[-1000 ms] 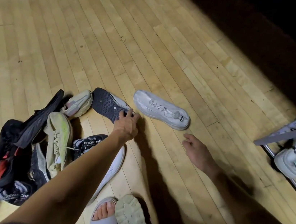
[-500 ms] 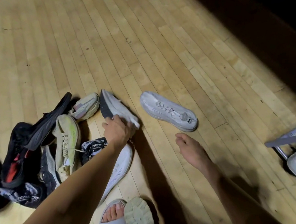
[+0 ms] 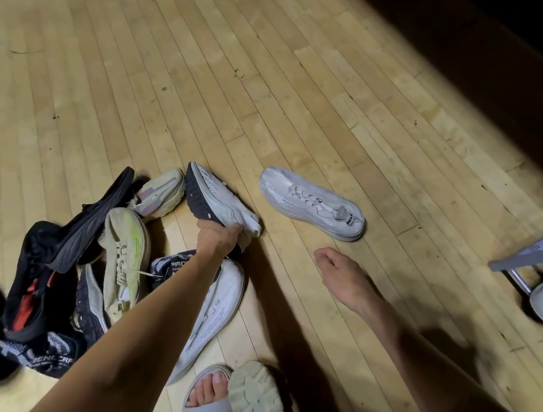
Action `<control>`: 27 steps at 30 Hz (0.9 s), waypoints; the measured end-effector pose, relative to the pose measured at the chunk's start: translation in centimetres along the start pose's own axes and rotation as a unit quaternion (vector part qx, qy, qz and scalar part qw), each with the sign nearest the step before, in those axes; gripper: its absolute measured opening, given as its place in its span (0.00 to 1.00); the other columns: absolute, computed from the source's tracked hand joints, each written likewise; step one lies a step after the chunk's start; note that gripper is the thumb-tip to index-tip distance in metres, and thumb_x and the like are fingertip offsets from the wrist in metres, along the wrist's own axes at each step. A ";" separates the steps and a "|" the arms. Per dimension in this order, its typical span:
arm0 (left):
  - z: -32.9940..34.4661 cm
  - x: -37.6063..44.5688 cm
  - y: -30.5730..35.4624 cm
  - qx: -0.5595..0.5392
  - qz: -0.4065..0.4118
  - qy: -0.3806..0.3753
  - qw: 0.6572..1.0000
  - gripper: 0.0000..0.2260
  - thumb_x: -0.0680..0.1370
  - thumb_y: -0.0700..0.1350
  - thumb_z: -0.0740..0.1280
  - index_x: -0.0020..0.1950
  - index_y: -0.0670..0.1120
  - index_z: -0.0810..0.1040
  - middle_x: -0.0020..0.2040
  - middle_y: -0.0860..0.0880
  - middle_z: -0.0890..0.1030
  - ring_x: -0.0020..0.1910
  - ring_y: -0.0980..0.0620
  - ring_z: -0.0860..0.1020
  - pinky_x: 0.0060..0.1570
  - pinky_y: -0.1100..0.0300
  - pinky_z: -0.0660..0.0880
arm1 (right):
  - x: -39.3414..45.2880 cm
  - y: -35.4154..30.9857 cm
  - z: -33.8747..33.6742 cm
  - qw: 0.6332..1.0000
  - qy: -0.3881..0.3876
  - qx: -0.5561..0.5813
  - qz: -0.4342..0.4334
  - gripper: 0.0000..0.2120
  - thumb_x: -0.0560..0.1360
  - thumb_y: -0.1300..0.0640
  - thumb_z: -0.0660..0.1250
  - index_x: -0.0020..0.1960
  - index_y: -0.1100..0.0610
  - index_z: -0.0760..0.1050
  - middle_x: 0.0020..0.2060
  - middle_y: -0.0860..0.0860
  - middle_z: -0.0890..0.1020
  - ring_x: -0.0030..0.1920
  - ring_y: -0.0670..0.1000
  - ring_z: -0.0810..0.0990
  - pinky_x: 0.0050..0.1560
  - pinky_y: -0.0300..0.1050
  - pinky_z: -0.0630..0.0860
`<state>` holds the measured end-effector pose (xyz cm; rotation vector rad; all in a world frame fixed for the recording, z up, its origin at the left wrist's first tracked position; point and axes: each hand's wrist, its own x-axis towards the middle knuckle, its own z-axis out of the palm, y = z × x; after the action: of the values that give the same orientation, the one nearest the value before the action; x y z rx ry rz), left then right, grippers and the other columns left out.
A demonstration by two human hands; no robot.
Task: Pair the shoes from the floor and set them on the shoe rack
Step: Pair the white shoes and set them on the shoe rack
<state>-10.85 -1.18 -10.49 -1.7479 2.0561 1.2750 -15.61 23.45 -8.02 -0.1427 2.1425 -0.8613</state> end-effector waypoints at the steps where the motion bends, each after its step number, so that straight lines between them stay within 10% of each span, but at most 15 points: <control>1: 0.1 0.1 0.1 -0.011 -0.012 -0.001 1.000 0.32 0.73 0.50 0.72 0.70 0.38 0.61 0.63 0.38 0.74 0.59 0.38 0.76 0.59 0.46 0.77 | 0.1 0.3 -0.2 1.000 0.000 -0.001 0.003 0.12 0.82 0.50 0.56 0.55 0.49 0.78 0.44 0.46 0.79 0.50 0.52 0.79 0.47 0.39 0.64; 9: 0.9 0.6 0.5 -0.094 -0.054 -0.057 0.992 0.33 0.71 0.49 0.73 0.69 0.40 0.60 0.61 0.40 0.74 0.58 0.39 0.77 0.55 0.45 0.79 | 0.5 -0.2 -0.8 0.999 0.005 0.046 0.016 0.16 0.82 0.51 0.56 0.60 0.59 0.77 0.53 0.57 0.82 0.54 0.59 0.81 0.49 0.45 0.70; 12: 2.2 -1.1 0.7 -0.179 -0.033 -0.200 0.963 0.34 0.64 0.47 0.74 0.66 0.38 0.68 0.54 0.40 0.80 0.48 0.41 0.82 0.39 0.50 0.81 | 0.9 -0.5 -0.6 0.995 0.001 0.099 0.018 0.16 0.81 0.52 0.55 0.59 0.61 0.76 0.57 0.60 0.80 0.47 0.58 0.82 0.46 0.46 0.72; 16: 3.7 -6.2 2.2 -0.280 -0.032 -0.375 0.883 0.17 0.73 0.45 0.59 0.60 0.43 0.77 0.51 0.42 0.81 0.46 0.44 0.81 0.43 0.51 0.81 | 0.9 -0.6 -0.8 0.980 0.006 0.193 0.045 0.17 0.82 0.46 0.53 0.64 0.52 0.72 0.60 0.53 0.77 0.46 0.51 0.81 0.40 0.43 0.73; 22: 2.7 -5.6 -1.0 -0.160 -0.029 -0.228 0.960 0.10 0.78 0.33 0.54 0.49 0.36 0.75 0.48 0.38 0.77 0.44 0.44 0.75 0.43 0.52 0.74 | 0.4 0.2 -2.1 0.954 0.013 0.290 0.075 0.28 0.84 0.42 0.45 0.76 0.56 0.63 0.71 0.57 0.72 0.63 0.58 0.76 0.59 0.52 0.73; 27: 1.6 -3.9 -2.2 -0.128 -0.080 -0.156 0.976 0.12 0.80 0.45 0.60 0.50 0.37 0.77 0.49 0.39 0.81 0.46 0.42 0.80 0.49 0.53 0.78 | 0.3 1.2 -3.1 0.924 0.018 0.370 0.099 0.30 0.84 0.40 0.45 0.77 0.58 0.62 0.70 0.61 0.72 0.63 0.61 0.76 0.59 0.53 0.74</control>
<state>-8.35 2.90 -10.19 -1.6393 1.6060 1.6976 -17.84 25.87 -7.63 0.4688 1.6850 -1.4848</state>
